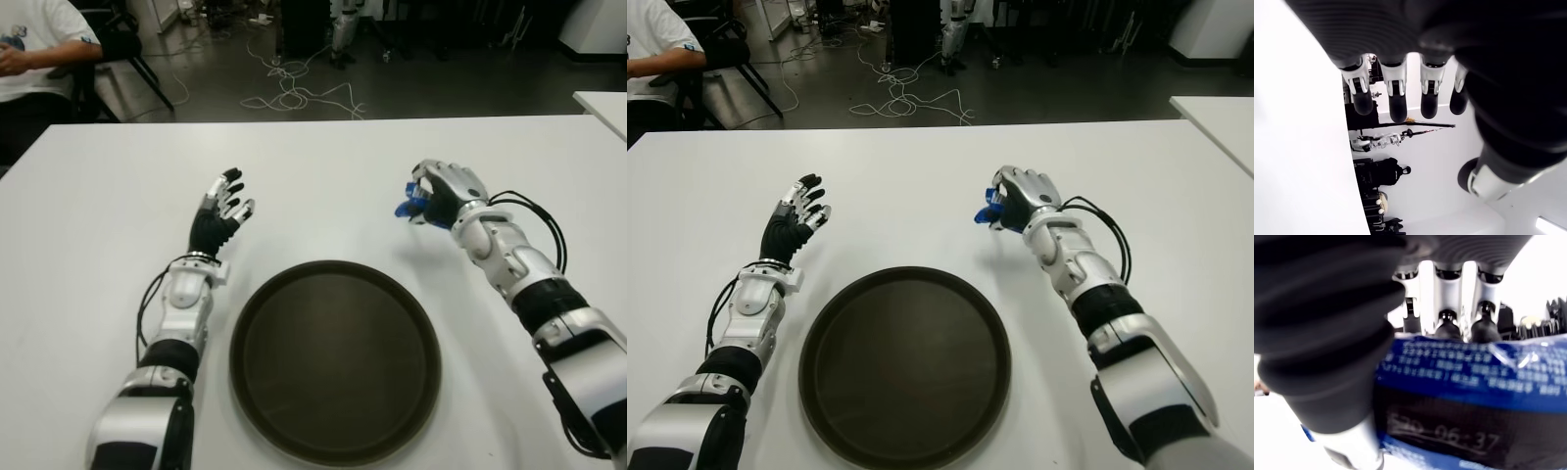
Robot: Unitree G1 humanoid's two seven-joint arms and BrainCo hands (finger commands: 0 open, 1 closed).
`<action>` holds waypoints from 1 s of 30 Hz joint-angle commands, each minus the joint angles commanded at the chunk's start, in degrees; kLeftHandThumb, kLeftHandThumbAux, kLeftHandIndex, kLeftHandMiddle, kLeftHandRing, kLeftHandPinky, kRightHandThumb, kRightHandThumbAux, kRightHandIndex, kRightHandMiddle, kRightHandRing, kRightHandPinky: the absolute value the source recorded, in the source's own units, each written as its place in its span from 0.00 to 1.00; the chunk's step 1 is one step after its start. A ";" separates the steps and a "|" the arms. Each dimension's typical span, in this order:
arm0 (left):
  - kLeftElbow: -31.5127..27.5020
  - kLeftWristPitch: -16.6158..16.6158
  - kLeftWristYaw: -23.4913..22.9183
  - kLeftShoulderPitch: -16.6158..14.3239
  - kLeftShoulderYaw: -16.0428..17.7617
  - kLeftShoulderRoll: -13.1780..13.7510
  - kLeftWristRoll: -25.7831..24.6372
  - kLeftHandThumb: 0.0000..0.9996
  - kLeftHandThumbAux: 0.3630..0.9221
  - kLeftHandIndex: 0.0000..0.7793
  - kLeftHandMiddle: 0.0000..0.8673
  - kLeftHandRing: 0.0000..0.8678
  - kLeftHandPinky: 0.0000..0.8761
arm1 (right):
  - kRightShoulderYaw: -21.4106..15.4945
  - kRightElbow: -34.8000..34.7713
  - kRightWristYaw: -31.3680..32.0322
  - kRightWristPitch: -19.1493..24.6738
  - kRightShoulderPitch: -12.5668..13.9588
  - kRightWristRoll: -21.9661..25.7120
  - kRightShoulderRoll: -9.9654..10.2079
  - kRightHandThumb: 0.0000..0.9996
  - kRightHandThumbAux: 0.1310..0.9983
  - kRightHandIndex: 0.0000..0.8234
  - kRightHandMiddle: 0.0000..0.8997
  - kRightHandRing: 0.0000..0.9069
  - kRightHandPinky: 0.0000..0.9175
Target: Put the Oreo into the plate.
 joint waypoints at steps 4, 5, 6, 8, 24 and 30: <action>0.04 0.09 -0.05 -0.04 0.06 -0.10 -0.14 0.08 0.60 0.07 0.14 0.10 0.08 | -0.49 -1.41 -0.34 0.56 0.53 -0.17 -0.16 0.08 0.92 0.74 0.82 0.82 0.79; 0.04 0.36 -0.09 -0.08 0.07 -0.09 -0.16 0.08 0.60 0.07 0.14 0.10 0.08 | -0.75 -1.99 -0.54 0.61 0.75 -0.16 -0.28 0.08 0.92 0.75 0.82 0.82 0.79; 0.03 0.56 -0.13 -0.10 0.08 -0.09 -0.18 0.08 0.60 0.07 0.13 0.10 0.08 | -0.96 -2.46 -0.68 0.67 0.94 -0.16 -0.37 0.08 0.92 0.74 0.82 0.82 0.79; 0.04 0.89 -0.12 -0.17 0.07 -0.07 -0.14 0.08 0.61 0.06 0.13 0.09 0.07 | -1.29 -3.17 -0.95 0.76 1.25 -0.17 -0.51 0.08 0.92 0.74 0.82 0.82 0.80; 0.92 0.93 -0.35 -0.67 -0.12 0.34 0.24 0.09 0.57 0.07 0.14 0.10 0.07 | -2.57 -6.75 -4.80 0.36 2.64 -0.62 -1.23 0.07 0.93 0.72 0.76 0.77 0.74; 0.97 1.35 -1.25 -0.86 0.25 0.16 -0.57 0.09 0.56 0.07 0.14 0.10 0.08 | -3.50 -11.27 -5.59 -2.29 4.20 -0.05 -2.05 0.05 0.94 0.74 0.82 0.81 0.78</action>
